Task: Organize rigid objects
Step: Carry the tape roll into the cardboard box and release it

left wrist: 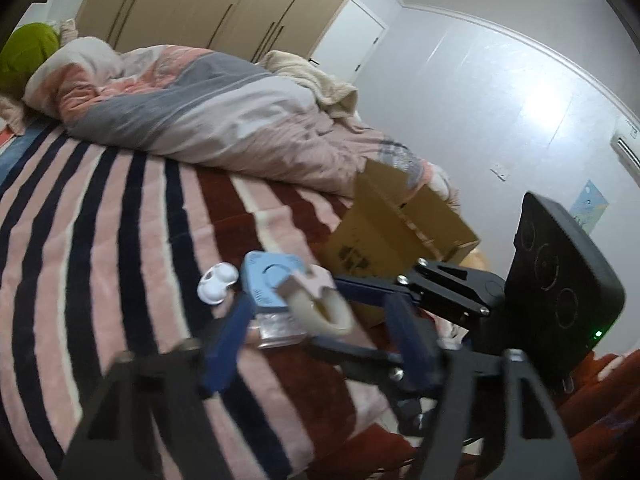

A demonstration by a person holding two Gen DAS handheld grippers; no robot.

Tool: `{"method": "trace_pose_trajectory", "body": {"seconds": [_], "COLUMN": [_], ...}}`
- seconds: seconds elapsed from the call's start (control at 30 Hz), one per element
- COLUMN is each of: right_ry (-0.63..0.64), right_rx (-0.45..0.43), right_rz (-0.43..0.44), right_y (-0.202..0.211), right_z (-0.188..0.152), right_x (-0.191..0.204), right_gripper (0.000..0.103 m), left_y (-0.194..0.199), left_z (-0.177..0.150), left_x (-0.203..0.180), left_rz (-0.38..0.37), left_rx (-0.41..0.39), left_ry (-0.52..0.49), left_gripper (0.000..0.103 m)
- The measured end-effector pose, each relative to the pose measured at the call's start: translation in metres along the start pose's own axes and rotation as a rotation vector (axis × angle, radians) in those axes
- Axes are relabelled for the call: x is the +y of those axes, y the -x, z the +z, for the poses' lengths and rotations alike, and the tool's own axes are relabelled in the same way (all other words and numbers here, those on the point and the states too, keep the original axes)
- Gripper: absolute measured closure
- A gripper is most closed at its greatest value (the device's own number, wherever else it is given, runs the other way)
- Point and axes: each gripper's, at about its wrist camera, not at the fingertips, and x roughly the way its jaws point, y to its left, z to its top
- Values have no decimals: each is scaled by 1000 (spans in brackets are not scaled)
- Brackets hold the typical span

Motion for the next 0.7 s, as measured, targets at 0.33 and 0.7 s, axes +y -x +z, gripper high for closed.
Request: {"method": "trace_pose_trajectory", "body": {"seconds": [0.33,0.7], "right_ry": [52,-82], "right_rx": [-105,-26], "right_rz": [-45,-176], "right_y": [35,71], "right_z": [12,-8], "right_x": [-36,-155], "right_gripper": [66,66], "left_y": [-28,-148], "left_z": [43,104], "left_x": [-49,-123], "left_rz": [52,-14], "left_rx": [21,142], "left_ry": [-92,-215], "left_gripper": [74,74]}}
